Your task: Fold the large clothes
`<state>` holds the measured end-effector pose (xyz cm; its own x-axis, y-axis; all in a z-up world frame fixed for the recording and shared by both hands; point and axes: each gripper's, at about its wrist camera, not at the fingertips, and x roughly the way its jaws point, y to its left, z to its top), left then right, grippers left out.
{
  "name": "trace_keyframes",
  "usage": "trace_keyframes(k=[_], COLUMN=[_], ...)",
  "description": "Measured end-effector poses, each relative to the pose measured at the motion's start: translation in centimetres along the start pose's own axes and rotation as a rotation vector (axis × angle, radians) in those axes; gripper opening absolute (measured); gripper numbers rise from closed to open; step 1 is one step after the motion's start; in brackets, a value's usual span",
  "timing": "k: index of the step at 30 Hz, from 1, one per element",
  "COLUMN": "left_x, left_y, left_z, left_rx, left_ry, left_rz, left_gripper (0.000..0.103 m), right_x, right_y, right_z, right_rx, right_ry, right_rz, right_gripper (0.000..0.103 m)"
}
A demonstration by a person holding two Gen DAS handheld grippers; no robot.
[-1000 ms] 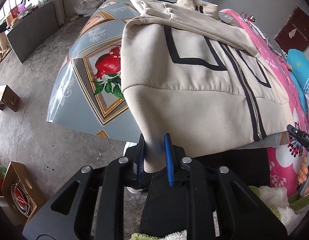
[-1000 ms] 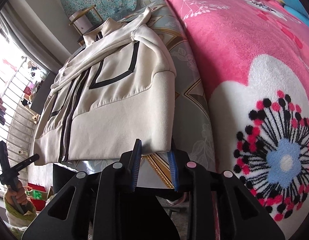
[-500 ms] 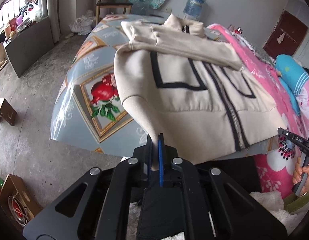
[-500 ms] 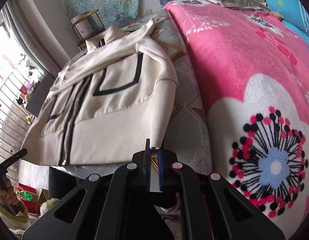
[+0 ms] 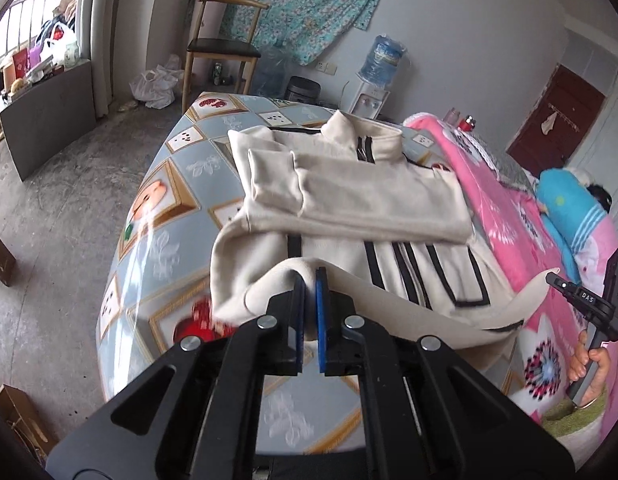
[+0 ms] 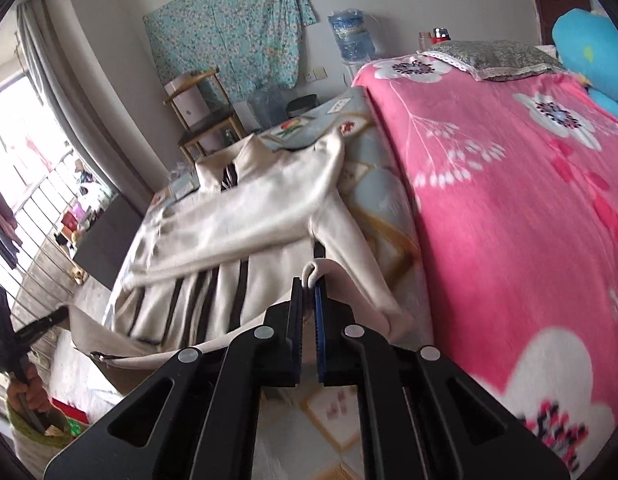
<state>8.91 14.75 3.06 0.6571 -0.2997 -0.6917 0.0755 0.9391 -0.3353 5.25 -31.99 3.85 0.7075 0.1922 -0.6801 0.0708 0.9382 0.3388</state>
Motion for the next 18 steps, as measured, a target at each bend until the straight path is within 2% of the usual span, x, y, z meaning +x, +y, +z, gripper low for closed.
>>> trace_keyframes(k=[3, 5, 6, 7, 8, 10, 11, 14, 16, 18], left_x=[3.0, 5.2, 6.4, 7.2, 8.0, 8.6, 8.4, 7.5, 6.6, 6.1], left_y=[1.1, 2.2, 3.1, 3.8, 4.6, 5.6, 6.1, 7.1, 7.4, 7.1], left_z=[2.4, 3.4, 3.8, 3.9, 3.8, 3.4, 3.1, 2.4, 1.3, -0.3], left_rx=[-0.026, -0.061, -0.101, -0.132, -0.170, -0.208, -0.208, -0.215, -0.205, -0.202], left_ry=[0.028, 0.040, 0.037, 0.043, 0.058, 0.055, 0.044, 0.053, 0.068, 0.108], left_rz=[0.022, 0.027, 0.003, -0.009, -0.006, 0.067, 0.071, 0.083, 0.084, 0.033], left_gripper=[0.005, 0.010, 0.011, 0.014, 0.017, 0.027, 0.030, 0.031, 0.032, 0.035], right_x=[3.7, 7.0, 8.1, 9.6, 10.5, 11.8, 11.8, 10.3, 8.3, 6.7], right_y=[-0.6, -1.8, -2.2, -2.9, -3.2, -4.6, -4.9, -5.7, -5.8, -5.6], right_z=[3.3, 4.9, 5.2, 5.5, 5.6, 5.3, 5.0, 3.8, 2.5, 0.7], right_rx=[0.097, 0.181, 0.204, 0.229, 0.247, 0.310, 0.326, 0.338, 0.329, 0.314], right_ry=[0.008, 0.029, 0.036, 0.054, 0.070, 0.095, 0.098, 0.095, 0.092, 0.100], right_rz=[0.038, 0.080, 0.085, 0.077, 0.066, 0.076, 0.093, 0.098, 0.114, 0.125], right_gripper=[0.005, 0.010, 0.023, 0.046, 0.054, 0.057, 0.057, 0.057, 0.061, 0.067])
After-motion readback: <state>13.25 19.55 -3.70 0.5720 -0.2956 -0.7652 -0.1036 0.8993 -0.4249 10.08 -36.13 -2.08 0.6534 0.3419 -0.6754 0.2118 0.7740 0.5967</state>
